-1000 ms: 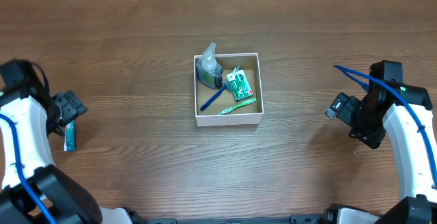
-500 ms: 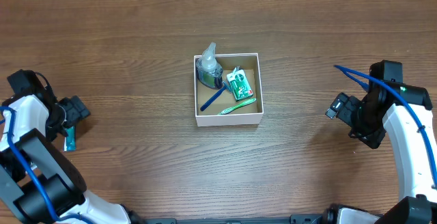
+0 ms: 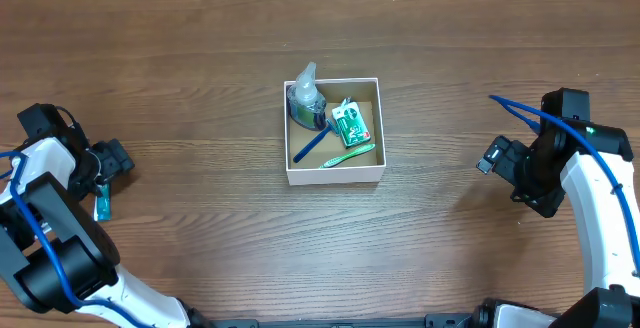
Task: Pack container
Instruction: 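Close left gripper on the toothpaste tube and lift it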
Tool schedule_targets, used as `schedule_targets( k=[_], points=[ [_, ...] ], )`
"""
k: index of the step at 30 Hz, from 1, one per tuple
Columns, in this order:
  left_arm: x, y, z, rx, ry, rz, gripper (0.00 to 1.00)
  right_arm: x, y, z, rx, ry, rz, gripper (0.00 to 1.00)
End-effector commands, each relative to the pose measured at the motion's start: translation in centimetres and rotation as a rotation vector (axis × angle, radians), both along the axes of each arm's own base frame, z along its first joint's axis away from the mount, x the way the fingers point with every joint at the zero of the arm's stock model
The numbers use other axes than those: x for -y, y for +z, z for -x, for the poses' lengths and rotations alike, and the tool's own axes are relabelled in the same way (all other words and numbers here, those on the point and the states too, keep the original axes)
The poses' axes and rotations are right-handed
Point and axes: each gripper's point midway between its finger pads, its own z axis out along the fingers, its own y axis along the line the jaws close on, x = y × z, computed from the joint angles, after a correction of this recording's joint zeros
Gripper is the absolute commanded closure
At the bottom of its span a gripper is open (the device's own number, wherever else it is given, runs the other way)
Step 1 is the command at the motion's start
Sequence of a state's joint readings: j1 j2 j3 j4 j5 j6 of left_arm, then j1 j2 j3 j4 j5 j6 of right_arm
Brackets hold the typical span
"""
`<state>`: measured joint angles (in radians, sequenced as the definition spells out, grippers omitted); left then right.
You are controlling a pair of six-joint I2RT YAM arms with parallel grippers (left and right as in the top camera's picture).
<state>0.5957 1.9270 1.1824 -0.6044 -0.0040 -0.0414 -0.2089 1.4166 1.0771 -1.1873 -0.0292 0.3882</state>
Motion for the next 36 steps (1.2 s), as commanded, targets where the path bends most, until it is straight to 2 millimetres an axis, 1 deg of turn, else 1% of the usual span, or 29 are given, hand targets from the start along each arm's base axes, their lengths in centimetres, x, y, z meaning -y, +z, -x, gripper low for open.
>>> schedule_targets(
  k=[1, 2, 5, 7, 10, 13, 16, 19, 24, 26, 28, 29, 32, 36],
  points=[
    [1.4, -1.8, -0.1, -0.013, -0.045, 0.071, 0.15, 0.2, 0.6, -0.6, 0.030, 0.002, 0.008, 0.00],
    [1.5, -2.0, 0.0, -0.020, -0.045, 0.076, 0.20, 0.2, 0.6, -0.6, 0.030, 0.002, 0.008, 0.00],
    [1.9, -2.1, -0.1, -0.016, -0.048, 0.094, 0.43, 0.2, 0.6, -0.6, 0.030, 0.002, 0.008, 0.00],
    [2.1, -2.1, -0.2, -0.005, -0.051, 0.107, 0.50, 0.2, 0.6, -0.6, 0.030, 0.002, 0.008, 0.00],
    [2.4, -2.0, -0.4, 0.006, -0.055, 0.125, 0.57, 0.2, 0.6, -0.6, 0.030, 0.002, 0.008, 0.00],
    [2.6, -2.0, -0.4, 0.007, -0.057, 0.134, 0.69, 0.2, 0.6, -0.6, 0.030, 0.002, 0.008, 0.00],
    [2.7, -2.0, -0.4, 0.009, -0.058, 0.142, 0.71, 0.2, 0.6, -0.6, 0.030, 0.002, 0.008, 0.00],
    [2.8, -2.0, -0.5, 0.012, -0.059, 0.147, 0.80, 0.2, 0.6, -0.6, 0.030, 0.002, 0.008, 0.00],
    [2.8, -2.0, -0.5, 0.010, -0.058, 0.149, 0.84, 0.2, 0.6, -0.6, 0.031, 0.002, 0.008, 0.00],
    [3.1, -1.7, -0.9, 0.028, -0.063, 0.168, 0.84, 0.2, 0.6, -0.6, 0.031, 0.002, 0.008, 0.00],
    [3.7, -0.9, -1.9, 0.075, -0.077, 0.210, 0.85, 0.2, 0.7, -0.7, 0.032, 0.002, 0.008, 0.00],
    [4.0, 0.0, -2.8, 0.108, -0.087, 0.238, 0.90, 0.2, 0.7, -0.7, 0.034, 0.002, 0.008, 0.00],
    [3.7, 2.1, -3.6, 0.124, -0.092, 0.246, 0.96, 0.2, 0.7, -0.7, 0.034, 0.002, 0.009, 0.00],
    [4.2, 6.2, -5.7, 0.192, -0.129, 0.249, 0.96, 0.2, 0.7, -0.7, 0.034, 0.002, 0.008, 0.00]
  ],
)
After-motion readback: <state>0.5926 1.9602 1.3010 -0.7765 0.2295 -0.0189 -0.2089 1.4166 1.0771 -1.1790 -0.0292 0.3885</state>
